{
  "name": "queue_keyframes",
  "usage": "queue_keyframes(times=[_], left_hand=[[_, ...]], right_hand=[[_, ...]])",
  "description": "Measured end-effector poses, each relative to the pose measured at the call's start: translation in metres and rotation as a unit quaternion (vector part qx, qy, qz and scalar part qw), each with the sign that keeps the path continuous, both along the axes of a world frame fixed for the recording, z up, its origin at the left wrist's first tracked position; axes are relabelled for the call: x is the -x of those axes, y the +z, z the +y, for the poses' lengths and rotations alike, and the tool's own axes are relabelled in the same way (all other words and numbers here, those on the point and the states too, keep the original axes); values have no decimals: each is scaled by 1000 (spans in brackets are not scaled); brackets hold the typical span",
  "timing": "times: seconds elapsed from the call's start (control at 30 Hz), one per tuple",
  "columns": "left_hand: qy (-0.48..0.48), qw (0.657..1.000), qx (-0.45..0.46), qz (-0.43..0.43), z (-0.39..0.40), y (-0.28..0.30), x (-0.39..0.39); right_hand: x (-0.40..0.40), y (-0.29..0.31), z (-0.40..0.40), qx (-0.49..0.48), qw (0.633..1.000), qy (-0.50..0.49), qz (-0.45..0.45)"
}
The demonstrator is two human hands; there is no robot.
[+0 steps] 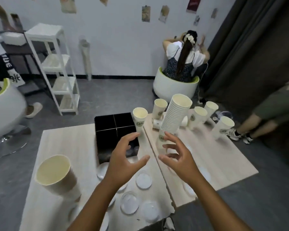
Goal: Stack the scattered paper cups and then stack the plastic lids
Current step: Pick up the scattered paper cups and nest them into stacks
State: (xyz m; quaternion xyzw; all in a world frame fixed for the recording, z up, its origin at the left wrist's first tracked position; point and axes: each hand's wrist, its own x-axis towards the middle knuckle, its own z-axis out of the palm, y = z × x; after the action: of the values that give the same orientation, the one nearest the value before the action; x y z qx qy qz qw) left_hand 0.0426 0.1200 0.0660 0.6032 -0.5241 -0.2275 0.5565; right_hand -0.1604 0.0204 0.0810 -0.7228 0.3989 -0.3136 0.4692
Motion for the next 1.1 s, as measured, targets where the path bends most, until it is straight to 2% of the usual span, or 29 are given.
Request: queue_keyframes(times=[0.27, 0.53, 0.63, 0.87, 1.0, 1.1], left_hand=[[-40, 997, -65, -2, -89, -31, 90], [-9, 990, -144, 2, -214, -64, 191], [25, 985, -170, 10, -256, -80, 212], [164, 956, -221, 99, -326, -114, 227], [224, 940, -238, 101, -355, -141, 222], [261, 928, -250, 87, -371, -162, 217]], right_hand=[[101, -40, -80, -46, 997, -58, -35], [172, -90, -215, -104, 993, -27, -44], [179, -110, -261, -116, 992, 1, -39], [163, -152, -343, -140, 988, 57, -32], [141, -178, -374, -145, 986, 81, -22], [121, -198, -389, -113, 987, 118, -2]])
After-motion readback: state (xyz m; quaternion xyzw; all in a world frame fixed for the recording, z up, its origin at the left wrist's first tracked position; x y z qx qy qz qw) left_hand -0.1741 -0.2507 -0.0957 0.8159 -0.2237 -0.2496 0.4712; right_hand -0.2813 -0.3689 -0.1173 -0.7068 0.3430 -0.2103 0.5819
